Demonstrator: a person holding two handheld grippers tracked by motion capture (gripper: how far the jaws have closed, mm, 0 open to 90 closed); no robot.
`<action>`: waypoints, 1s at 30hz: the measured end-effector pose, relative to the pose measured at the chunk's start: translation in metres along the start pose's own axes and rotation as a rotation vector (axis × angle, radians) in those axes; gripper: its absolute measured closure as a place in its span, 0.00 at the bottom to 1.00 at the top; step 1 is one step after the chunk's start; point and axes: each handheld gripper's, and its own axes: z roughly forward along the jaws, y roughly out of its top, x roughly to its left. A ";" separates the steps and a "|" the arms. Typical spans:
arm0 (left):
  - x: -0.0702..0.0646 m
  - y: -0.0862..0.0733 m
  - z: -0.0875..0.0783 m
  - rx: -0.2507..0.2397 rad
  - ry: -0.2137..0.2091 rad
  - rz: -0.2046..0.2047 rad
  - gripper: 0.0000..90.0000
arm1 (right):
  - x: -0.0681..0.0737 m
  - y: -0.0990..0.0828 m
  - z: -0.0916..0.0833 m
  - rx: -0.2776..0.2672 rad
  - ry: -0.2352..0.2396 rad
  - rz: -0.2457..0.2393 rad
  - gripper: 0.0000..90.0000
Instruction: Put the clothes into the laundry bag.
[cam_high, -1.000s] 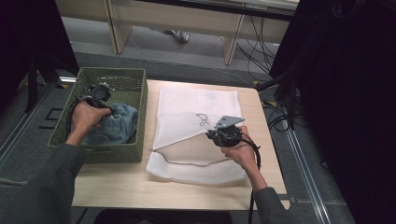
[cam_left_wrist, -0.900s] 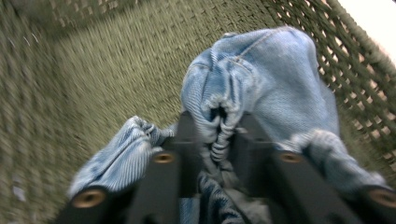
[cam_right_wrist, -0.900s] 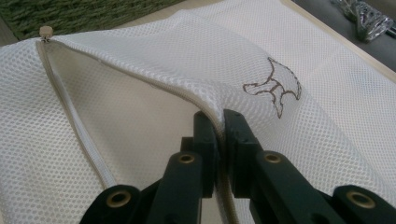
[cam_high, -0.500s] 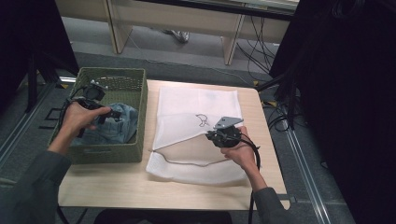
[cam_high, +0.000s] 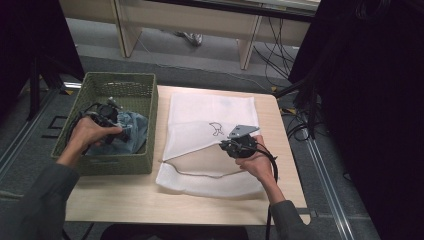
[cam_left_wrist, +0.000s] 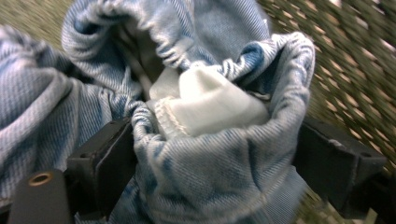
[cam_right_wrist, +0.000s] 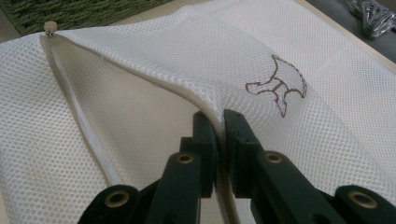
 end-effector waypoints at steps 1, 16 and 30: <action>-0.001 0.006 0.001 0.014 0.021 0.000 0.24 | 0.000 0.000 0.000 -0.001 0.002 0.000 0.93; 0.007 0.008 -0.017 -0.114 -0.019 -0.099 0.16 | -0.001 -0.001 0.000 0.001 0.005 -0.002 0.93; -0.011 0.010 0.022 0.041 0.136 -0.077 0.00 | 0.001 0.000 0.003 -0.006 -0.001 -0.016 0.93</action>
